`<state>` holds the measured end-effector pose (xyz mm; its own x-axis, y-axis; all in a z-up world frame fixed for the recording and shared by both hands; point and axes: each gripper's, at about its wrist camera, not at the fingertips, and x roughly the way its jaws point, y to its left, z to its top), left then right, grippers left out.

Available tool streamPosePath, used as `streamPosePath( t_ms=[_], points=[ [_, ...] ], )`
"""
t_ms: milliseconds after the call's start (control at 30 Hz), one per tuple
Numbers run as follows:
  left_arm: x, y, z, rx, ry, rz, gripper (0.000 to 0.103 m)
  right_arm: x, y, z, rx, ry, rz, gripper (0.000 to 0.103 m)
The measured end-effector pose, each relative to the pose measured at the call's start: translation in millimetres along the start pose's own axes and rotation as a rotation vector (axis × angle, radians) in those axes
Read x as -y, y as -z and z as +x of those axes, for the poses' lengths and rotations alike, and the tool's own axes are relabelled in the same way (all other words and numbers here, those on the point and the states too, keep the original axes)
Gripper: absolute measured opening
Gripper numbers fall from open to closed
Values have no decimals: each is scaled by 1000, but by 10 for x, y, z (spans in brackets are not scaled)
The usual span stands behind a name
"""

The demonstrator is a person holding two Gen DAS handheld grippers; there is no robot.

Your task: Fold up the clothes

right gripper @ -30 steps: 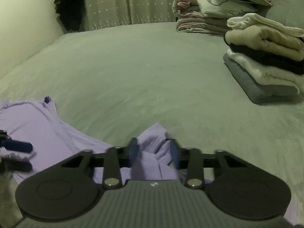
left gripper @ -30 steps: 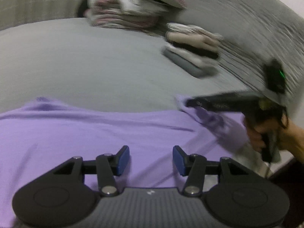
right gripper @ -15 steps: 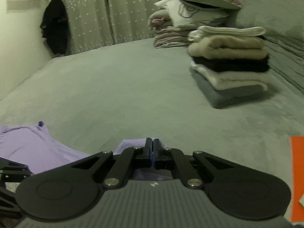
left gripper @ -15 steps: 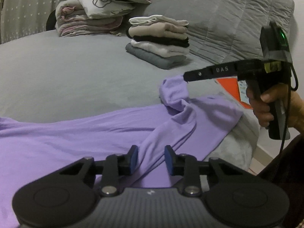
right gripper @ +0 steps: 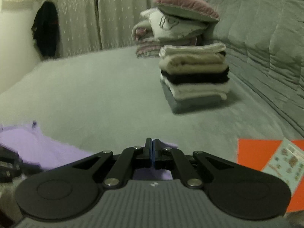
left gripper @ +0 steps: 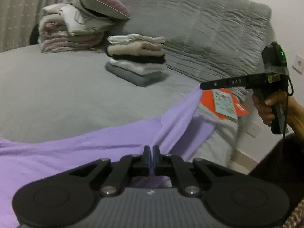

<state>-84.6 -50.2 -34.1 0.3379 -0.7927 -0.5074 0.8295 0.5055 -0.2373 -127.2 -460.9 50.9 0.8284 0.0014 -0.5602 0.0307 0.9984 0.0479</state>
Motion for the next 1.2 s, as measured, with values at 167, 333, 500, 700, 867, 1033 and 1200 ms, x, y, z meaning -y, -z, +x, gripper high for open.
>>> streamPosePath(
  t_ms=[167, 333, 500, 700, 867, 1033, 1200],
  points=[
    [59, 67, 55, -63, 33, 35, 2, 62, 249, -52, -125, -22, -104, 0],
    [65, 98, 71, -105, 60, 49, 2, 110, 514, -36, -240, -39, -184, 0],
    [36, 113, 109, -191, 103, 58, 2, 179, 639, 88, -359, -23, -228, 0],
    [-56, 54, 89, -228, 176, 29, 24, 201, 483, 95, -250, -77, -165, 41],
    [-154, -67, 5, -141, 123, 3, 41, 235, 371, 277, -186, -138, -61, 51],
    [-221, -173, 113, -87, -49, 47, 41, 240, 299, 464, -157, -125, 10, 50],
    [-229, -247, 350, -83, -89, 102, 40, 224, 255, 631, -154, -108, 13, 48]
  ],
)
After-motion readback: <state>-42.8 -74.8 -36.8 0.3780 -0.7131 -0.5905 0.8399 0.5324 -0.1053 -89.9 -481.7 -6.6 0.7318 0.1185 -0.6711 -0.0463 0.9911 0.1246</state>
